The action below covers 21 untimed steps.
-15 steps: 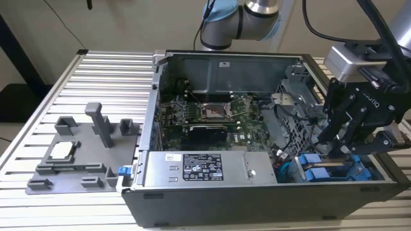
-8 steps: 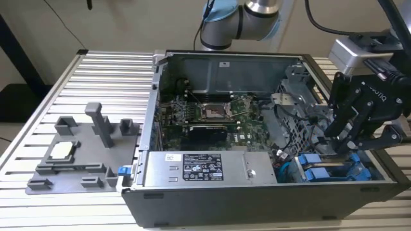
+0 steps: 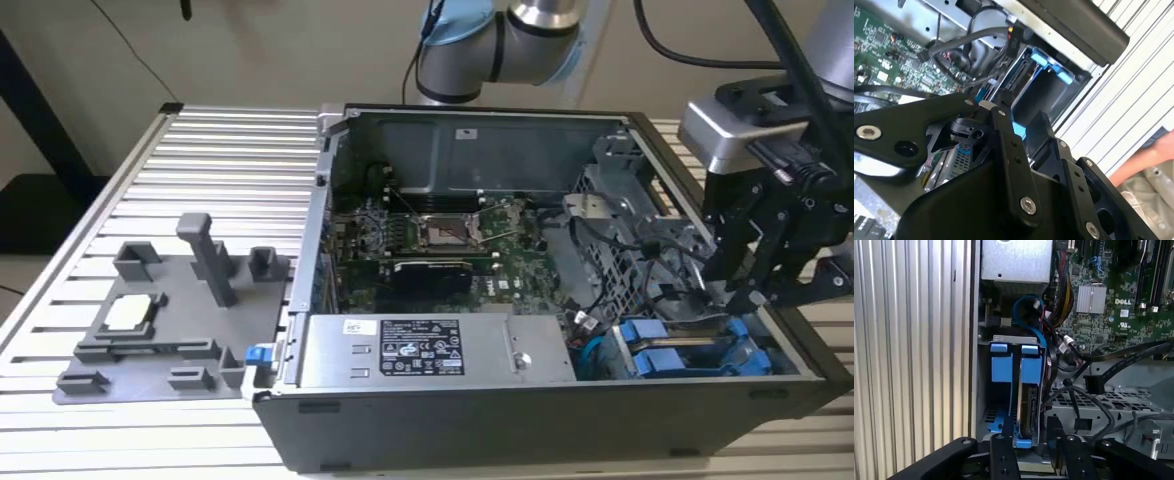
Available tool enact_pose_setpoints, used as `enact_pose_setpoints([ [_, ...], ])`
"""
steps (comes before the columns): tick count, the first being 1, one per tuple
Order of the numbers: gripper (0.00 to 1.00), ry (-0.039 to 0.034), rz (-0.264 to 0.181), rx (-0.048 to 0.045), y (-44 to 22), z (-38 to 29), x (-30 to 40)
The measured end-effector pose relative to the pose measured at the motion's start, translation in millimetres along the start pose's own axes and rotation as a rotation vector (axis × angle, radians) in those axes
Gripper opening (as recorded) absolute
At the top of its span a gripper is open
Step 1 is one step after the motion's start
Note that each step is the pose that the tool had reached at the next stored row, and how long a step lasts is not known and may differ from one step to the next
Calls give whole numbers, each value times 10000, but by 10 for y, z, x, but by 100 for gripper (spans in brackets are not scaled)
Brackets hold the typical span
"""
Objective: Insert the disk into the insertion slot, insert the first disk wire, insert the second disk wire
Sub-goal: 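Insert the disk into the insertion slot, then insert the first disk wire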
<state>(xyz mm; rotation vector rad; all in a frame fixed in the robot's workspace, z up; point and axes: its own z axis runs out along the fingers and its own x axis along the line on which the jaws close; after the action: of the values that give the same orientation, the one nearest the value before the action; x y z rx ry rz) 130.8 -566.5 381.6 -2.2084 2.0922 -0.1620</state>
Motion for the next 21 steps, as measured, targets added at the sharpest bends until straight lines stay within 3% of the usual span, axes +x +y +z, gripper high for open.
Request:
enact_pose_setpoints([
  [1, 40, 8, -19, 166, -1, 1, -1],
  [2, 40, 5, -50, 220, -8, 2, -1],
  [9, 40, -72, -494, 103, -44, 8, 0],
  [13, 40, -101, -687, 89, -98, 16, 1],
  [21, 40, -113, -730, 26, -165, 38, -77],
])
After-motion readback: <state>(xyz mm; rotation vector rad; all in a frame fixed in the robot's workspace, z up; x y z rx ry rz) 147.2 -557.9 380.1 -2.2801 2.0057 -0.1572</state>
